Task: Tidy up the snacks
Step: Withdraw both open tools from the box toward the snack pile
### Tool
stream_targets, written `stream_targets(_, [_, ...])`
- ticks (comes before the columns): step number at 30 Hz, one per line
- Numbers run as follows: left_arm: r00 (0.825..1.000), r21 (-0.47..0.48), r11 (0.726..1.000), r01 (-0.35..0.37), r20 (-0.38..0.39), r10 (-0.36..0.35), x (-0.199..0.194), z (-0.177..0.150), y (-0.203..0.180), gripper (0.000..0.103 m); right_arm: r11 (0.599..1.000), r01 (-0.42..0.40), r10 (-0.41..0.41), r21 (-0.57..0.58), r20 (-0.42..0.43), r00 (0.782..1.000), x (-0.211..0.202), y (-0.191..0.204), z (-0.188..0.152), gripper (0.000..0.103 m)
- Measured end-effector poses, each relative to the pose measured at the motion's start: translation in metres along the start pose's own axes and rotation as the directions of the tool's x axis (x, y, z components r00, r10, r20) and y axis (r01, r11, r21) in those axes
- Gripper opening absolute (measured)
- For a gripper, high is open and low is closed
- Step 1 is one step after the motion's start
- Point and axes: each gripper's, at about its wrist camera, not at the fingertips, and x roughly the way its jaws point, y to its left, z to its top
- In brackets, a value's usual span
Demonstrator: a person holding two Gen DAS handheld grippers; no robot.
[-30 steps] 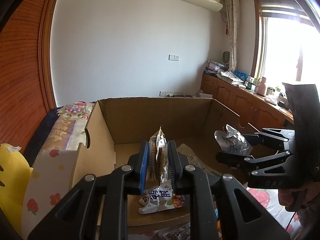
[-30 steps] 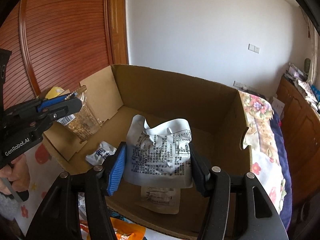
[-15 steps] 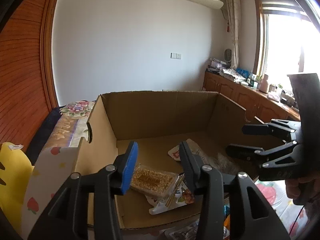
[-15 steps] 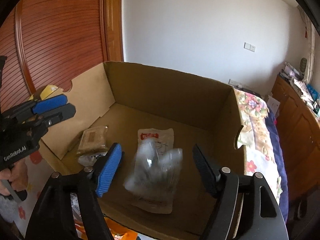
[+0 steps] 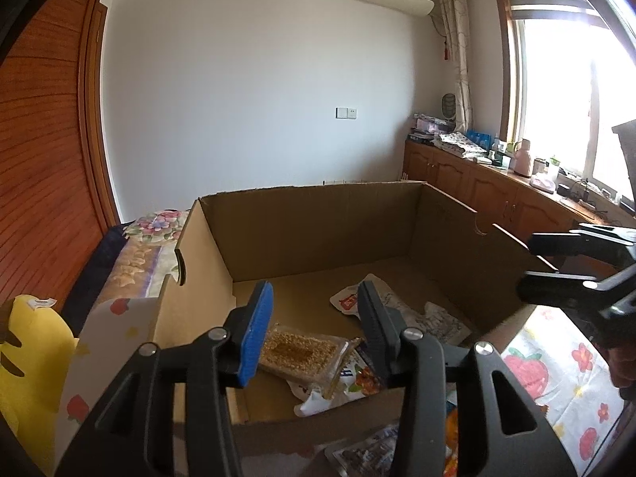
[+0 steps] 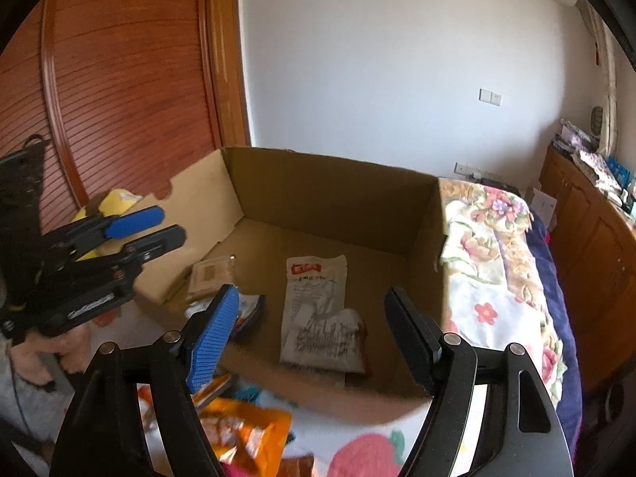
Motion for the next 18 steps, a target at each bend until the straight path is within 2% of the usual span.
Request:
stream_targets(10, [1.0,0.017,1.0,-0.007,-0.007,0.007,-0.04,-0.02,-0.012,0.046,1.0,-0.003,0.003,0.003,-0.008,1.0,-0.05,0.018,-0.029,0.078])
stream_targets(13, [0.999,0.039,0.999,-0.036,0.0,0.036,-0.054,-0.029,-0.016,0.046,1.0,-0.007,0.008,0.017,-0.023,1.0,-0.055,0.025,-0.043,0.078])
stream_targets(15, [1.0,0.038,0.999,-0.019,-0.017,0.02,-0.061,-0.034,-0.016,0.046,0.999,-0.014,0.015,0.03,-0.037,0.999,-0.054,0.03,-0.054,0.077])
stream_targets(18, [0.999,0.042,0.999,-0.032,-0.015,0.033,-0.072,-0.038,-0.018,0.046,0.998,-0.031,0.034,0.053,-0.063,0.997,-0.051,0.038,-0.07,0.077])
